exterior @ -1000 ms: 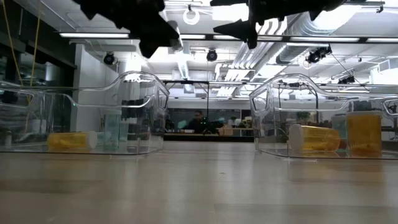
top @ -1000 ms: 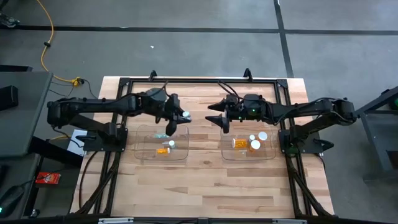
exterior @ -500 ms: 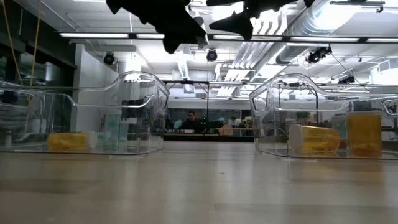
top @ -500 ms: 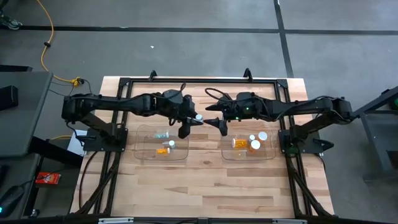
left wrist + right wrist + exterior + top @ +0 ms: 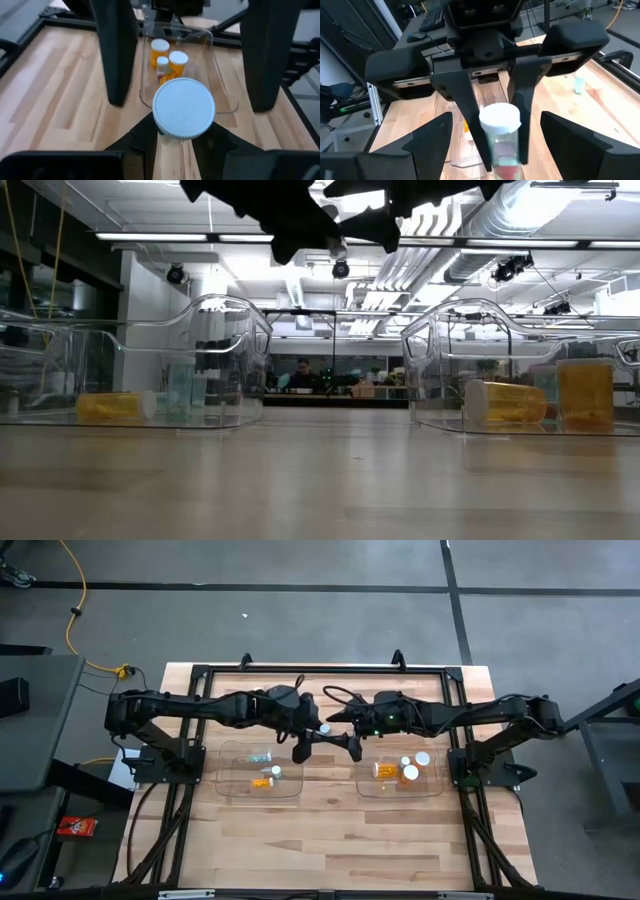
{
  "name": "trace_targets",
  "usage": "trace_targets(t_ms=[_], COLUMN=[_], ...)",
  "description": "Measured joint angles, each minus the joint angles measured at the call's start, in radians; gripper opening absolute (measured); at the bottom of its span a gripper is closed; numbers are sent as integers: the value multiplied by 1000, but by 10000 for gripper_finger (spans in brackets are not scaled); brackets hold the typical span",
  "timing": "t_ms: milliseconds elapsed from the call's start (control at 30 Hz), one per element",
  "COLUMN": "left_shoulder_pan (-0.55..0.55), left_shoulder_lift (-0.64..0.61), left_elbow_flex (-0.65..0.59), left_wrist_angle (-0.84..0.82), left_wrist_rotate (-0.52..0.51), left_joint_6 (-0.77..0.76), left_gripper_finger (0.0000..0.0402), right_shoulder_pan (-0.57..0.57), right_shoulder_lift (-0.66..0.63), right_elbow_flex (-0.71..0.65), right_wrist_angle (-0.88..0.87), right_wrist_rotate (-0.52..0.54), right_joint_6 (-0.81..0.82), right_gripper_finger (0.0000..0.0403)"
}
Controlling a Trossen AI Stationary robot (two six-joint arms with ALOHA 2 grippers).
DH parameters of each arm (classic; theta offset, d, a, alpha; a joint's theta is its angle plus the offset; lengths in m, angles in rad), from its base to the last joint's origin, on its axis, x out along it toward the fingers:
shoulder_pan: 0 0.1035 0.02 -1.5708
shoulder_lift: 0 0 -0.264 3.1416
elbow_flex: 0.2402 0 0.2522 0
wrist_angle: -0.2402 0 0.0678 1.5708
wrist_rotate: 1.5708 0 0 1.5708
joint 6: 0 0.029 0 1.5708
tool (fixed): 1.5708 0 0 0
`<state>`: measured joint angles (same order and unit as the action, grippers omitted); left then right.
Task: Pick and place medicine bottles into bin by pill shape (circle, oval)
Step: Put the blue capsule bottle into the right transparent bin
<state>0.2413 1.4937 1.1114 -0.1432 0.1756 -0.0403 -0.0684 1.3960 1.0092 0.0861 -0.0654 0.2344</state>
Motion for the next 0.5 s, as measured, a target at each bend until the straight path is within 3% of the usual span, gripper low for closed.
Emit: trace_targets(t_ms=[367,500], left_shoulder_pan=[-4,-5], left_shoulder_lift=[0,0], left_elbow_flex=[0,0], left_wrist_angle=[37,37], left_wrist_rotate=[-5,-5], left_joint_6=[-8,-8], left_gripper_finger=[93,93], right_shoulder_pan=[4,4], right_shoulder_lift=[-1,-1], right_elbow_flex=[0,0], right_wrist_angle=[11,27], right_wrist_rotate=[1,1], right_joint_6=[-7,-8], right_gripper_finger=[295,275])
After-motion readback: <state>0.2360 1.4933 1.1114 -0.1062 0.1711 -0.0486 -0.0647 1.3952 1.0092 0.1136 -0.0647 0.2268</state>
